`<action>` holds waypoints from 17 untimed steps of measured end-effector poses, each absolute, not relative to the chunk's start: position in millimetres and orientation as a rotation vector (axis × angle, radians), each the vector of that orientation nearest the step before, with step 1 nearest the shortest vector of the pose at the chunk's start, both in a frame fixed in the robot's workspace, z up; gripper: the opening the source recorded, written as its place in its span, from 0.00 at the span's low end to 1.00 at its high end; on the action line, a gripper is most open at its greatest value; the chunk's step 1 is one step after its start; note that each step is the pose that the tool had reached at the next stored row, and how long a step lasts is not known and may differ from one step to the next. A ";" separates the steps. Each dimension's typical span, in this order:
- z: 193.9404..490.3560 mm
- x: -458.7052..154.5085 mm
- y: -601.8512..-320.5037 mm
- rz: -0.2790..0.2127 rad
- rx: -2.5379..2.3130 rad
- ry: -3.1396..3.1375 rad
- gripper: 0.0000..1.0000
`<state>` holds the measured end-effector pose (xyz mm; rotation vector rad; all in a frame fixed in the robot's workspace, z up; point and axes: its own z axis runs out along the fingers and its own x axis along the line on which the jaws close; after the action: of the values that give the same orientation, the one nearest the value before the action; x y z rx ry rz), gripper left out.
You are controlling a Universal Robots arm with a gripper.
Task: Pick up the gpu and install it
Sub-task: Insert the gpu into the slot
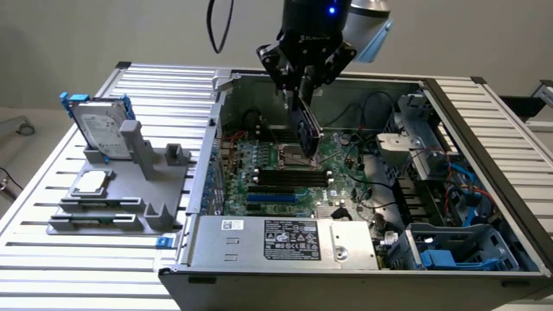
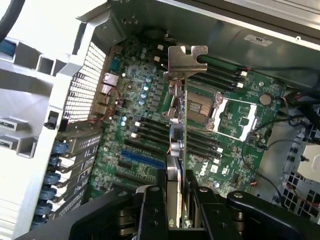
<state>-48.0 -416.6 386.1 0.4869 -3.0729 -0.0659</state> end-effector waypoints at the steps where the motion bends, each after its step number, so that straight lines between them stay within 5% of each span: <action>1: 386.0 -48.0 -416.6 -0.065 0.514 -3.068 0.26; 17: 384.5 -48.0 -416.6 -0.058 0.952 -2.956 0.26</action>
<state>-48.0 -416.6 384.5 0.9522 -2.9558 -0.0580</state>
